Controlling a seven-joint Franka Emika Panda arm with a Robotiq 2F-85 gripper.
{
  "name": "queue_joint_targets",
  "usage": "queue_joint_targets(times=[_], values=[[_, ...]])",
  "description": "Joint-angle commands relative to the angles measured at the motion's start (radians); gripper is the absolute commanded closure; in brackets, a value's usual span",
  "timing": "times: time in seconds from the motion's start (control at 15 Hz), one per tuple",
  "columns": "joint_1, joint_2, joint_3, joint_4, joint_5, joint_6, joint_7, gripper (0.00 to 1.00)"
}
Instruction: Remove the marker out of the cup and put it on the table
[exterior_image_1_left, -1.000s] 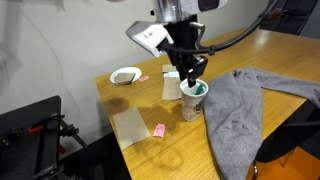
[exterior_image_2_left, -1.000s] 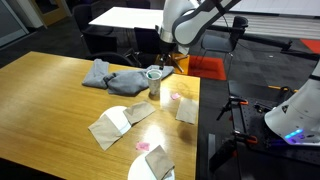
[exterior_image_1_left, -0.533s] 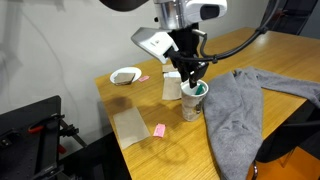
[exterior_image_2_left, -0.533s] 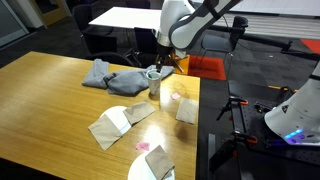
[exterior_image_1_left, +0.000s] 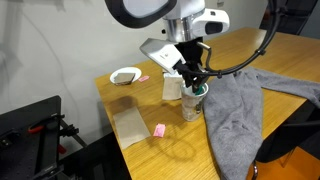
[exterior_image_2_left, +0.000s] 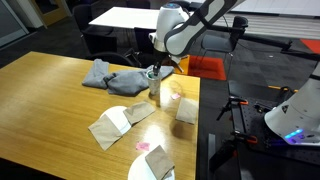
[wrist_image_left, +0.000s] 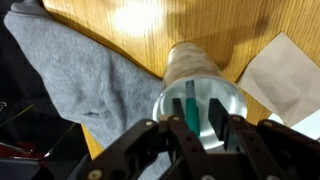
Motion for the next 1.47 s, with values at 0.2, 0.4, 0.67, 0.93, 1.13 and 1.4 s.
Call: queue_joint_targets(times=[0.2, 0.4, 0.67, 0.93, 1.13, 1.4], values=[[-0.028, 0.067, 0.035, 0.077, 0.019, 0.018, -0.037, 0.65], [-0.030, 0.089, 0.039, 0.101, 0.018, 0.018, -0.038, 0.67], [-0.037, 0.113, 0.052, 0.124, 0.021, 0.021, -0.042, 0.69], [-0.038, 0.130, 0.057, 0.141, 0.016, 0.022, -0.041, 0.70], [-0.033, 0.133, 0.053, 0.143, 0.008, 0.024, -0.042, 0.69], [-0.030, 0.127, 0.050, 0.131, 0.002, 0.031, -0.048, 0.95]])
